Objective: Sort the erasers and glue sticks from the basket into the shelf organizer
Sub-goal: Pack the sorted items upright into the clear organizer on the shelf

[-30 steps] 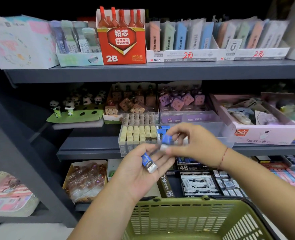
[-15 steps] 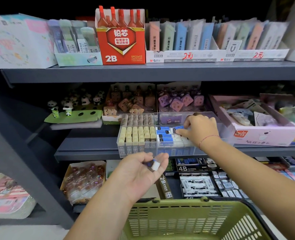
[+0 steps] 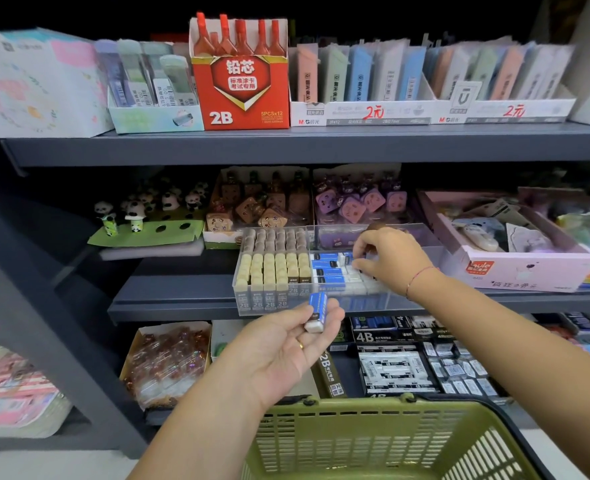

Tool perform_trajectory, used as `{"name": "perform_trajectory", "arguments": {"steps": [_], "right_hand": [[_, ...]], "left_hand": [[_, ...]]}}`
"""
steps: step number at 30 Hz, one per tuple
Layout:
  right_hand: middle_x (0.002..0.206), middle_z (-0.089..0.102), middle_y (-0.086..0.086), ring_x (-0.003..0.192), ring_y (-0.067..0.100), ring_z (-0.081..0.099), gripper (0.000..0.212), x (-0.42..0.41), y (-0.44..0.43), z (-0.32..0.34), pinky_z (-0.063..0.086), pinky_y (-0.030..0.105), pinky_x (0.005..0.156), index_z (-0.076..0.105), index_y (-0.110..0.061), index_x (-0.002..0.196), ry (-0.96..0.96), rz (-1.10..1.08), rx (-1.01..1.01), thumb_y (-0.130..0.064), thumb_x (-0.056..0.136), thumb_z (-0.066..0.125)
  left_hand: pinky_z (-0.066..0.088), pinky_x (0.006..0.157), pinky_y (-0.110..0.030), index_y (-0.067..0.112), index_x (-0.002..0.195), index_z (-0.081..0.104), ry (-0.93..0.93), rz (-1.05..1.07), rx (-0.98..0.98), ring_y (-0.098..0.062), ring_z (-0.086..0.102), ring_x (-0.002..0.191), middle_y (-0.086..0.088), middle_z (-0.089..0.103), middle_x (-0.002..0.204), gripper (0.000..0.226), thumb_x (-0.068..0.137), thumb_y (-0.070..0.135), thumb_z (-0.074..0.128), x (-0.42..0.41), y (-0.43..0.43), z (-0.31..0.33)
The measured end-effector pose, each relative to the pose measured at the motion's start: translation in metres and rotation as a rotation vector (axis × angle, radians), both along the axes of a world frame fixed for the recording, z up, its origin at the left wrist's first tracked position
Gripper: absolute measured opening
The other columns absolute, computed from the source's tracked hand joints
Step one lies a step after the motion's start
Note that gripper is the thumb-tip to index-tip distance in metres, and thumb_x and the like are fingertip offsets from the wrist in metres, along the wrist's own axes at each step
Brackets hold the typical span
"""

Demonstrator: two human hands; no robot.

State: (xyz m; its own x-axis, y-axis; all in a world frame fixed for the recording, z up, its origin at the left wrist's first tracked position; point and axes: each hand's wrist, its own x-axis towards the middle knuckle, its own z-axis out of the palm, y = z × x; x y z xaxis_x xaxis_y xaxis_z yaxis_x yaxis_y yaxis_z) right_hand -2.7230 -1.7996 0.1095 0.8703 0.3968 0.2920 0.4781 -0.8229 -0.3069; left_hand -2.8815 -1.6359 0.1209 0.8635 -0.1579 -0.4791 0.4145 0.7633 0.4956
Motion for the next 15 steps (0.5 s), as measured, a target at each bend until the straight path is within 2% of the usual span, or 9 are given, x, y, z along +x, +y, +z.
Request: {"name": "perform_trajectory", "arguments": {"steps": [3,6,8,15], "right_hand": [[0.078,0.056,-0.010,0.079,0.014,0.053,0.017,0.0034,-0.0017,0.0012,0.043,0.034,0.087,0.064,-0.021,0.098,0.034,0.031,0.036,-0.023,0.083,0.070],[0.070,0.059,-0.012,0.071,0.012,0.056,0.007,0.0041,-0.0028,0.0044,0.045,0.032,0.080,0.067,-0.023,0.085,0.086,0.051,0.015,-0.023,0.082,0.073],[0.070,0.060,-0.009,0.070,0.012,0.056,0.010,0.0029,-0.0027,0.0059,0.043,0.029,0.076,0.064,-0.024,0.080,0.102,0.050,-0.007,-0.022,0.080,0.074],[0.076,0.061,-0.009,0.078,0.013,0.057,0.007,0.0035,0.0063,0.0046,0.036,0.024,0.071,0.065,-0.025,0.084,0.014,-0.032,-0.070,-0.027,0.082,0.070]], "left_hand": [[0.056,0.072,-0.046,-0.016,0.105,0.057,-0.001,-0.006,0.005,-0.035,0.066,0.100,-0.029,0.067,0.106,0.019,0.095,-0.005,0.047,-0.0004,-0.0009,-0.0002],[0.056,0.072,-0.045,-0.017,0.104,0.058,0.002,-0.006,0.015,-0.035,0.066,0.099,-0.030,0.067,0.106,0.019,0.095,-0.005,0.046,-0.0001,-0.0018,0.0001],[0.056,0.072,-0.046,-0.017,0.104,0.058,0.002,-0.002,0.017,-0.035,0.066,0.100,-0.030,0.067,0.106,0.019,0.094,-0.005,0.047,0.0000,-0.0016,0.0005],[0.057,0.074,-0.043,-0.016,0.105,0.059,0.003,0.021,0.018,-0.034,0.067,0.100,-0.028,0.069,0.103,0.019,0.091,-0.005,0.053,-0.0016,-0.0018,0.0007]]}}
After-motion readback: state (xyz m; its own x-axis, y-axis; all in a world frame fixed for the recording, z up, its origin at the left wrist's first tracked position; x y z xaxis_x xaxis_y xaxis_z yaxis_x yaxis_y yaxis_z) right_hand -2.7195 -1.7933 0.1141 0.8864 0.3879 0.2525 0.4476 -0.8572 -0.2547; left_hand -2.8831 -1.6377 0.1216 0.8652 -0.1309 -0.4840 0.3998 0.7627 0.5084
